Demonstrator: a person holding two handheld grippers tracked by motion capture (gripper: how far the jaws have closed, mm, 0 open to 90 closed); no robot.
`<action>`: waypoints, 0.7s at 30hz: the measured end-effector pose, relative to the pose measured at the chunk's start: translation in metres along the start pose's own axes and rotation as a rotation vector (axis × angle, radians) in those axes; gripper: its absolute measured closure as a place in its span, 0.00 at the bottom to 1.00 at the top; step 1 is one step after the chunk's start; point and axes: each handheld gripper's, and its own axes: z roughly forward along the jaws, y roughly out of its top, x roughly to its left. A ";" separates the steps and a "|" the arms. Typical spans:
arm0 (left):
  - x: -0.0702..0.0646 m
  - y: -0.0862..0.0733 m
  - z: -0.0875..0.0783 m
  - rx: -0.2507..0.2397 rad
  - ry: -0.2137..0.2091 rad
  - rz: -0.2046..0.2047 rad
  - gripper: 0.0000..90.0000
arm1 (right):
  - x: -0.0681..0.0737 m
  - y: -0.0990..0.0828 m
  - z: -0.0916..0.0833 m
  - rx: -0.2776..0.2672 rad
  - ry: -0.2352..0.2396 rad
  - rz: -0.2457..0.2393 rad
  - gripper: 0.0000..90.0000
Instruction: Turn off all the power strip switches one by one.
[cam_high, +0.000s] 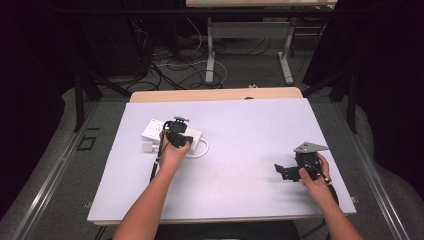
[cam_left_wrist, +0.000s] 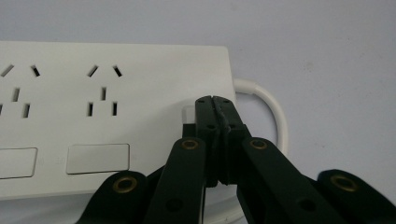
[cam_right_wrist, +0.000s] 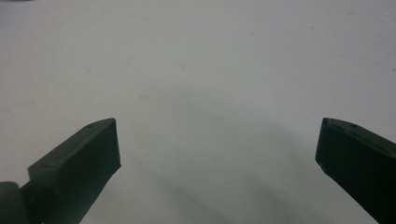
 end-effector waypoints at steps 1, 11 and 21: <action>0.000 0.000 0.000 0.002 0.000 0.000 1.00 | 0.000 0.000 0.000 0.001 0.000 -0.001 0.00; -0.003 0.000 0.002 0.027 0.025 0.004 1.00 | 0.000 0.000 0.001 -0.002 -0.003 -0.024 0.00; -0.003 -0.001 0.001 0.003 0.033 0.003 1.00 | 0.000 0.000 0.000 0.000 0.000 -0.004 0.00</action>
